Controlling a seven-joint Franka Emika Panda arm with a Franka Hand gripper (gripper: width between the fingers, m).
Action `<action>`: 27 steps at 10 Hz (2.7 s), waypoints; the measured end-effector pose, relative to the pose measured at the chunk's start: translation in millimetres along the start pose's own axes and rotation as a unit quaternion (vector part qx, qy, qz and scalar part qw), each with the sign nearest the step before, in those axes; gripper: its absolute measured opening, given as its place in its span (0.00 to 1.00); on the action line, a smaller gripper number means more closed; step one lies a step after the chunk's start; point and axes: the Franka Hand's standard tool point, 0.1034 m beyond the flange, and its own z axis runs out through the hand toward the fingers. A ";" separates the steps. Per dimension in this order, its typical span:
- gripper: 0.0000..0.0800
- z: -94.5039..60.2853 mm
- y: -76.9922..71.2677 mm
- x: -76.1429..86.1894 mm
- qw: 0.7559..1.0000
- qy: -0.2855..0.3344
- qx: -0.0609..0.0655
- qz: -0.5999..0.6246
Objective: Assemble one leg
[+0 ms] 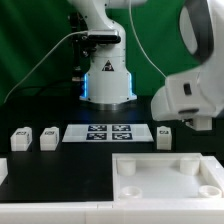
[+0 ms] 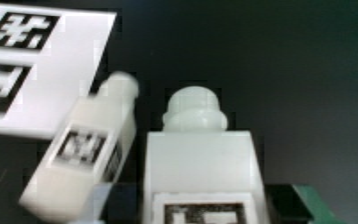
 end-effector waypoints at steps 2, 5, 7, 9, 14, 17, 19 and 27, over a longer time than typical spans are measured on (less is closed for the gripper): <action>0.36 -44.2 12.5 -5.1 0.995 0.102 0.006 -0.008; 0.36 -86.8 26.2 4.4 0.964 0.264 0.016 -0.001; 0.36 -81.7 24.2 6.0 0.933 0.359 0.015 -0.006; 0.36 -87.2 22.9 10.8 0.890 0.456 0.019 -0.011; 0.36 -132.9 32.3 30.3 0.853 0.520 -0.013 -0.038; 0.36 -158.2 38.8 57.7 0.848 0.526 -0.030 -0.054; 0.36 -155.7 37.8 57.3 0.849 0.524 -0.030 -0.055; 0.36 -150.6 48.0 108.0 0.821 0.567 -0.035 -0.059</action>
Offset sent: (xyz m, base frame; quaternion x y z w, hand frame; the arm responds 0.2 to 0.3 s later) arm 0.0348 -0.0355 0.0364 0.0064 0.2842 -0.0035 0.9587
